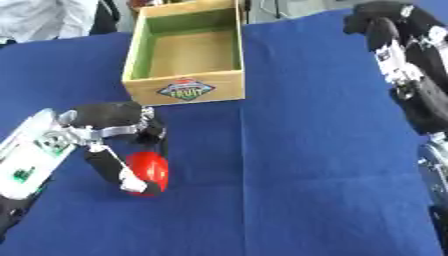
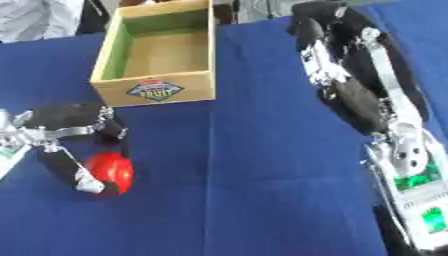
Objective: Pick up objects on the table and place them in the box.
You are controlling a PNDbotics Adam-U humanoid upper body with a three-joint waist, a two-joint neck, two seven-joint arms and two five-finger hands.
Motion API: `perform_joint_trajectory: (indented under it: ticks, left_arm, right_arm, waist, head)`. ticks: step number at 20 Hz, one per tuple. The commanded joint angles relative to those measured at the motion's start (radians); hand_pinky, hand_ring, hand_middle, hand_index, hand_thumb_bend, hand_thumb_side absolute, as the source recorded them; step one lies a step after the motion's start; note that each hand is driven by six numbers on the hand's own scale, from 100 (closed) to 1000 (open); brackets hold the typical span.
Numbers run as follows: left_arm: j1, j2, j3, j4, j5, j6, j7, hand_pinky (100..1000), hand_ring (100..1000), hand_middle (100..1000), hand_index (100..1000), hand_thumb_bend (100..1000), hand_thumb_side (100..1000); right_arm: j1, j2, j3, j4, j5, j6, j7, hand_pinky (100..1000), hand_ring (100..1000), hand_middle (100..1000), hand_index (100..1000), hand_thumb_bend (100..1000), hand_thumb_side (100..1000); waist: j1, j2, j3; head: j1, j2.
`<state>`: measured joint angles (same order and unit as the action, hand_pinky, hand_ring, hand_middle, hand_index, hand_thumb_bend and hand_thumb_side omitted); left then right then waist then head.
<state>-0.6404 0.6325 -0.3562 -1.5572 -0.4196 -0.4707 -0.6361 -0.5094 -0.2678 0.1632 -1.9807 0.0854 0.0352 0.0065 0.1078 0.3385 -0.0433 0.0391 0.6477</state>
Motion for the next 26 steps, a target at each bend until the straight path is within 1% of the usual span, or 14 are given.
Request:
perform_joint_trajectory:
  ticks: [1,2,3,5,6,8,11,13,18,20,26]
  left_arm:
    - [-0.006,0.025,0.007,-0.002,-0.004,-0.062,-0.06,100,277,333,573,503,394]
    - [-0.005,0.024,0.009,-0.003,-0.003,-0.063,-0.062,100,327,391,616,568,413]
    - [-0.006,0.025,0.009,-0.005,-0.007,-0.066,-0.07,170,416,489,694,650,462]
    - [-0.007,0.03,0.007,-0.011,-0.031,-0.075,-0.11,248,496,646,874,739,510]
    - [-0.009,0.032,0.009,-0.015,-0.046,-0.077,-0.135,273,521,691,894,756,511]
    - [-0.011,0.033,0.018,-0.025,-0.07,-0.081,-0.171,314,561,740,963,818,514]
    - [-0.017,0.037,0.036,-0.039,-0.09,-0.089,-0.204,365,598,771,986,856,501]
    - [-0.022,0.049,0.043,-0.05,-0.11,-0.1,-0.213,385,612,783,990,838,497]
    - [-0.026,0.054,0.039,-0.046,-0.213,-0.099,-0.219,402,625,784,984,775,508]
    - [-0.024,0.049,0.029,-0.031,-0.246,-0.092,-0.226,394,617,771,984,782,497]
    - [-0.026,0.034,0.004,0.016,-0.245,-0.08,-0.268,385,606,765,984,811,466]
  right_arm:
    - [-0.01,-0.003,-0.004,-0.019,-0.006,0.0,-0.004,927,832,622,776,100,612]
    - [-0.01,-0.003,-0.003,-0.019,-0.006,-0.001,-0.003,927,832,621,776,100,612]
    - [-0.011,-0.003,-0.003,-0.019,-0.006,-0.001,-0.002,927,832,621,776,100,612]
    - [-0.011,-0.003,-0.002,-0.019,-0.007,-0.001,-0.001,927,832,621,775,100,612]
    - [-0.011,-0.003,-0.002,-0.019,-0.007,0.0,0.0,927,832,621,775,100,600]
    - [-0.01,-0.002,-0.001,-0.019,-0.008,0.0,0.002,928,833,621,775,100,611]
    - [-0.008,-0.001,0.001,-0.019,-0.009,0.001,0.006,928,833,620,773,100,610]
    - [-0.008,0.0,0.001,-0.019,-0.01,0.001,0.006,928,833,620,774,100,610]
    - [-0.007,0.0,0.001,-0.019,-0.01,0.002,0.007,929,833,620,774,100,608]
    - [-0.008,0.001,0.001,-0.019,-0.011,0.001,0.007,929,833,620,774,100,607]
    - [-0.008,0.002,0.0,-0.019,-0.012,0.002,0.006,930,834,619,774,100,603]
  waist:
    - [-0.007,-0.018,0.0]
    - [-0.007,-0.017,0.0]
    - [-0.007,-0.017,0.0]
    - [-0.007,-0.017,0.0]
    - [-0.007,-0.017,0.0]
    - [-0.008,-0.017,0.001]
    - [-0.008,-0.018,0.002]
    - [-0.008,-0.02,0.002]
    - [-0.008,-0.021,0.0]
    - [-0.007,-0.021,0.0]
    - [-0.007,-0.019,-0.003]
  head:
    - [-0.002,-0.011]
    - [-0.002,-0.011]
    - [-0.003,-0.011]
    - [-0.003,-0.011]
    - [-0.003,-0.01]
    - [-0.004,-0.01]
    - [-0.005,-0.009]
    - [-0.004,-0.009]
    - [-0.003,-0.008]
    - [-0.003,-0.009]
    - [0.0,-0.011]
